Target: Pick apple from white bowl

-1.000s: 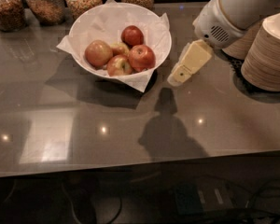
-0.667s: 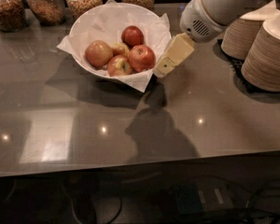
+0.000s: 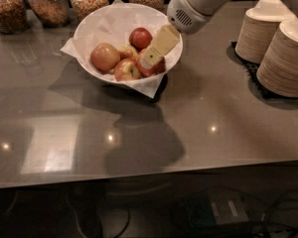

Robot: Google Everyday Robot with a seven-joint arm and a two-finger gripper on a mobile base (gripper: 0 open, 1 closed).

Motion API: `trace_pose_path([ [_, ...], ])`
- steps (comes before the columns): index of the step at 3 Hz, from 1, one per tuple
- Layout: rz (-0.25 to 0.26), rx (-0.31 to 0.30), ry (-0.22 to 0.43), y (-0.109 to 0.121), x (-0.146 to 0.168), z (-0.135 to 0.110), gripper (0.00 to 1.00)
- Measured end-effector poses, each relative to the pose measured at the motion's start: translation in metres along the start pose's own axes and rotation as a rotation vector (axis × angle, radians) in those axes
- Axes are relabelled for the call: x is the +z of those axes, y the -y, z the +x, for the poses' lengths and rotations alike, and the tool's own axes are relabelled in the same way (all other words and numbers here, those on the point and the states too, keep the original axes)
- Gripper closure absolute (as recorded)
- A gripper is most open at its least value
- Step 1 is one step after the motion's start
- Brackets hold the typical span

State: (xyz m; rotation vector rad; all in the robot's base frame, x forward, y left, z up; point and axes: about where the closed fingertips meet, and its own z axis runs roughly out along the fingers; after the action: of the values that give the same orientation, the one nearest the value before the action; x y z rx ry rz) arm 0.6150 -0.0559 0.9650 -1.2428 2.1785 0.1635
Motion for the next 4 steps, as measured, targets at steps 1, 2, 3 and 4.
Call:
trace_pose_path([
  [1,-0.023,0.019,-0.007,-0.002,0.013,-0.013,0.02],
  [2,-0.057,0.029,-0.015,-0.008,0.025,-0.02,0.21],
  [3,-0.076,0.034,-0.02,-0.012,0.032,-0.024,0.24],
  [4,-0.076,0.034,-0.021,-0.013,0.032,-0.024,0.23],
])
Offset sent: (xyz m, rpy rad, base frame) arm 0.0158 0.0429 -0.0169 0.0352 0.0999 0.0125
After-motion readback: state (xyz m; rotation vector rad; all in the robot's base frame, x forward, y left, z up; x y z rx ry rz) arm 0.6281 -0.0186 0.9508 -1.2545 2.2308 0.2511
